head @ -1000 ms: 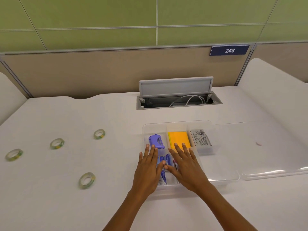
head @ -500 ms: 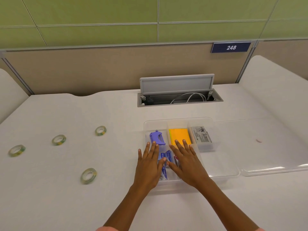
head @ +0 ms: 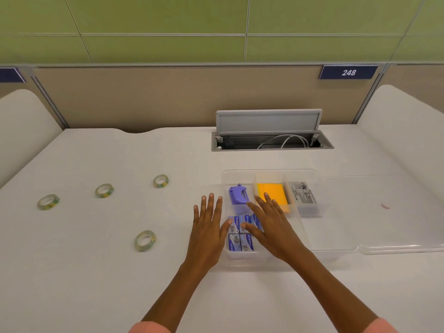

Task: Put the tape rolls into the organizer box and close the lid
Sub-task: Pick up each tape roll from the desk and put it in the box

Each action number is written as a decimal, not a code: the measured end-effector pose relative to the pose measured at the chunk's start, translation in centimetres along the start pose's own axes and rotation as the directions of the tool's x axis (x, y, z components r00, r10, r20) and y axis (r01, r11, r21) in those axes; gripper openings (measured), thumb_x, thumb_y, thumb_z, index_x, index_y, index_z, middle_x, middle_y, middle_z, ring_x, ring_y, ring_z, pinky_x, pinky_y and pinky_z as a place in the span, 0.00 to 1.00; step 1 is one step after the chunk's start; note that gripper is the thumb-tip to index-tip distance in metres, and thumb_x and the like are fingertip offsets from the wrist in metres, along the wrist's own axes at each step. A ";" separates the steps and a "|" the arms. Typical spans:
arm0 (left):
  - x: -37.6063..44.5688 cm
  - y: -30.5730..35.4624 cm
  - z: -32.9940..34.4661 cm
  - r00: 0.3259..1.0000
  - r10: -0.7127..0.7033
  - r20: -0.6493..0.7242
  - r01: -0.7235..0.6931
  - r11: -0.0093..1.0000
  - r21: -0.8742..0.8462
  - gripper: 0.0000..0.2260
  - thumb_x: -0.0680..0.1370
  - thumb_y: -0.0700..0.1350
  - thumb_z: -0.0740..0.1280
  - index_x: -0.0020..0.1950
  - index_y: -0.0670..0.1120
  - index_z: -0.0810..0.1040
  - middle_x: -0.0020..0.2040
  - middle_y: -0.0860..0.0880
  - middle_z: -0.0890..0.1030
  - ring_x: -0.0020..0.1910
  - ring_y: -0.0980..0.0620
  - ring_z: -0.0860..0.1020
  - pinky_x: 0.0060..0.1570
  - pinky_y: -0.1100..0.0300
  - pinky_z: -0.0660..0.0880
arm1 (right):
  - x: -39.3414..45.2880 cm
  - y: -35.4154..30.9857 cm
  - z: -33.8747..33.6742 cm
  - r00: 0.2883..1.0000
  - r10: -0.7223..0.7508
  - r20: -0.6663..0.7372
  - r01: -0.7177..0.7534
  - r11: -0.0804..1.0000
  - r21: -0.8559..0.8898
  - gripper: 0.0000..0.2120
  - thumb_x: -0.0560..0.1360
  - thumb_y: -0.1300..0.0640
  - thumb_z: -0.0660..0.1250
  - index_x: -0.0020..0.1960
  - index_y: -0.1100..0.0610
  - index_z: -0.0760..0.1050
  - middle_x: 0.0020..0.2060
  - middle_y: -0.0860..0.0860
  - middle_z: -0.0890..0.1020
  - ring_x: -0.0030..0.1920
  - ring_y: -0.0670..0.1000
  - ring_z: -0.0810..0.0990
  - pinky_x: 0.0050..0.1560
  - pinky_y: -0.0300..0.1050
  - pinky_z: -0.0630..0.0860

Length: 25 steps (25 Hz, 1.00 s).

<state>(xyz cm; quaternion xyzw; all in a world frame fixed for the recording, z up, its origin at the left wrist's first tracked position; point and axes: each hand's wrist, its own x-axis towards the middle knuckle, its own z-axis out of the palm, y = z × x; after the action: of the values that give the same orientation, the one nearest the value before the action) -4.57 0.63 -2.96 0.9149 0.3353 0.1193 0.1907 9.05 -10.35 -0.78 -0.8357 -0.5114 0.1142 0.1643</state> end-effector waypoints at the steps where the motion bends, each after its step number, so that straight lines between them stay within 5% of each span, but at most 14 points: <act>1: -0.4 -1.1 -0.4 0.999 -0.010 -0.031 0.010 1.000 -0.010 0.37 0.63 0.70 0.23 0.69 0.55 0.34 0.76 0.49 0.39 0.73 0.52 0.34 0.71 0.57 0.32 | 0.2 -1.1 0.1 1.000 -0.030 -0.009 0.030 0.999 0.021 0.40 0.67 0.30 0.42 0.74 0.49 0.54 0.77 0.51 0.51 0.77 0.52 0.43 0.75 0.47 0.40; 5: -2.4 -6.2 -2.3 0.979 -0.135 -0.155 0.127 0.990 -0.058 0.33 0.71 0.66 0.32 0.72 0.52 0.40 0.75 0.49 0.40 0.75 0.50 0.38 0.72 0.56 0.36 | 1.3 -6.0 1.7 0.987 -0.157 -0.020 0.158 0.985 0.068 0.29 0.75 0.38 0.53 0.73 0.48 0.58 0.77 0.50 0.54 0.77 0.50 0.46 0.76 0.51 0.51; 9: -4.9 -11.3 -3.7 0.916 -0.334 -0.220 0.308 0.940 -0.146 0.24 0.80 0.50 0.49 0.74 0.47 0.46 0.77 0.45 0.47 0.76 0.48 0.43 0.75 0.52 0.40 | 2.4 -10.6 4.6 0.951 -0.307 0.029 0.305 0.950 0.058 0.25 0.78 0.46 0.58 0.72 0.51 0.61 0.77 0.52 0.55 0.77 0.51 0.46 0.75 0.50 0.54; 19: -7.5 -16.7 -3.2 0.877 -0.429 -0.215 0.371 0.891 -0.264 0.21 0.81 0.43 0.49 0.74 0.45 0.50 0.77 0.42 0.51 0.76 0.47 0.46 0.75 0.54 0.41 | 4.0 -16.3 10.3 0.933 -0.316 0.172 0.311 0.949 0.057 0.22 0.77 0.49 0.61 0.70 0.50 0.64 0.75 0.54 0.61 0.74 0.54 0.58 0.72 0.53 0.60; 25: -7.8 -16.9 -2.2 0.895 -0.375 -0.241 0.360 0.927 -0.106 0.21 0.81 0.45 0.48 0.74 0.44 0.50 0.76 0.42 0.53 0.76 0.47 0.49 0.74 0.55 0.42 | 4.1 -17.4 12.1 0.926 -0.336 0.172 0.350 0.935 -0.056 0.19 0.76 0.50 0.62 0.66 0.52 0.68 0.73 0.55 0.64 0.71 0.57 0.62 0.68 0.55 0.64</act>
<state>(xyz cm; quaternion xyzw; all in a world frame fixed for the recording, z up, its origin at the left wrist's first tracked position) -20.78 8.01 -8.91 0.8057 0.5203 0.2083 0.1915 -7.68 2.60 -5.20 -0.7277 -0.6656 0.1283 0.1042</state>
